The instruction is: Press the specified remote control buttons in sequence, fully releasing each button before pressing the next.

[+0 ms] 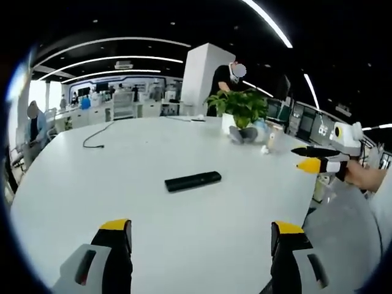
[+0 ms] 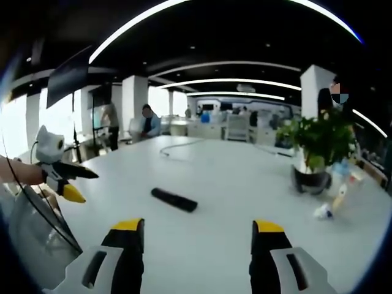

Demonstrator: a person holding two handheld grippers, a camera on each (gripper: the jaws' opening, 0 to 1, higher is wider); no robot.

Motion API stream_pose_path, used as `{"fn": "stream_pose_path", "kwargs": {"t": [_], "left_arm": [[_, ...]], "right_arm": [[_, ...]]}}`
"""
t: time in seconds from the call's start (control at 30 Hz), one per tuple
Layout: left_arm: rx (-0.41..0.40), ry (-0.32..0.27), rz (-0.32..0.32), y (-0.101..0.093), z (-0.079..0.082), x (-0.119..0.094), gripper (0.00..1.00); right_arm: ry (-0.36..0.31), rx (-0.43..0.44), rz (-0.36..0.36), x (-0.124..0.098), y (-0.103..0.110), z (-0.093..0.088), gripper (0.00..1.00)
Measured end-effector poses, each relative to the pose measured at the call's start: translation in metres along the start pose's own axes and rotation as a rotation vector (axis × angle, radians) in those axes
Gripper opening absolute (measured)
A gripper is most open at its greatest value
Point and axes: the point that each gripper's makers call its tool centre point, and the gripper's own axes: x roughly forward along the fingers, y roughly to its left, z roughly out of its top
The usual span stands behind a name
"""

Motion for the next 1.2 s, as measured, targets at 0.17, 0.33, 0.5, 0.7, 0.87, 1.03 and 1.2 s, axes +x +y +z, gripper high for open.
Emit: {"fn": "stream_pose_path", "kwargs": {"t": [0.17,0.33,0.5,0.7,0.87,1.03,1.2], "left_arm": [[-0.094,-0.02,-0.024,-0.001,0.004,0.009,0.98],[-0.296,-0.111,-0.07,0.001,0.017,0.016,0.97],[-0.379,-0.146,-0.061,0.016,0.022,0.015,0.96],[-0.368,-0.155,-0.056,0.025,0.027,0.018,0.96],[-0.342,-0.139,-0.063,0.027,0.026,0.024,0.96],[-0.321,-0.119,-0.078,0.027,0.027,0.033,0.95],[-0.311,-0.106,-0.109,0.024,0.031,0.04,0.95]], "right_arm": [[-0.001,0.005,-0.012,0.0,-0.003,-0.001,0.69],[-0.004,0.006,-0.027,-0.002,-0.006,0.0,0.69],[-0.002,0.014,-0.051,-0.003,-0.012,-0.002,0.69],[0.014,0.01,-0.056,-0.002,-0.012,-0.004,0.68],[0.025,0.007,-0.056,-0.001,-0.012,-0.006,0.68],[0.033,0.01,-0.06,-0.001,-0.013,-0.008,0.67],[0.035,0.011,-0.06,-0.001,-0.013,-0.008,0.67]]}}
